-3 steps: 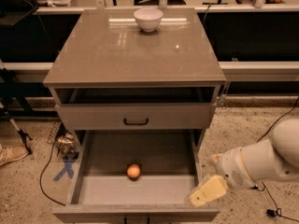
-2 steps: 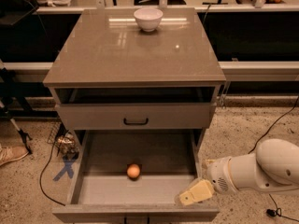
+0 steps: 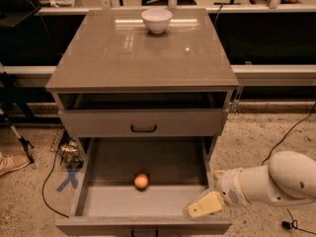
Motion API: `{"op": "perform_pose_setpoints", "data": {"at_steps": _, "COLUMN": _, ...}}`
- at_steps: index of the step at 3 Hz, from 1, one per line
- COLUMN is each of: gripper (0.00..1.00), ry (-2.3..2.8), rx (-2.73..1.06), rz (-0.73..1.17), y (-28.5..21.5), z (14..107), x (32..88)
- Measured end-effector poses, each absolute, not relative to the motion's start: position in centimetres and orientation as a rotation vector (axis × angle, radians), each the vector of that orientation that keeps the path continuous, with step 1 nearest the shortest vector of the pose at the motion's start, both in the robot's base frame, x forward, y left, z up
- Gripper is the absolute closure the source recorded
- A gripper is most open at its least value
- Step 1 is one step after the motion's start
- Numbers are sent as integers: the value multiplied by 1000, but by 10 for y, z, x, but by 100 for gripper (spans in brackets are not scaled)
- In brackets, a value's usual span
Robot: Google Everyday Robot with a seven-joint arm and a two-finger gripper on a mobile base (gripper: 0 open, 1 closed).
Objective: Pick orange from middle drawer and place on counter
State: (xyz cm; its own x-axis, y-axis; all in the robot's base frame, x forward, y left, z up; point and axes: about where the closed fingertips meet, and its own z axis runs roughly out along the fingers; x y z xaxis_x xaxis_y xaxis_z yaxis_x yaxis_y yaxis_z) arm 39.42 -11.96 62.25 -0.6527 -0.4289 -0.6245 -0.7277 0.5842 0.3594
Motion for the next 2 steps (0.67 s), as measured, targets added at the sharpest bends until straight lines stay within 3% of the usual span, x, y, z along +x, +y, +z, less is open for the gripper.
{"op": "perform_pose_setpoints", "data": {"at_steps": 2, "gripper": 0, "ry": 2130, "rx": -860, "rz": 953, "y": -66, "z": 550, "x": 427}}
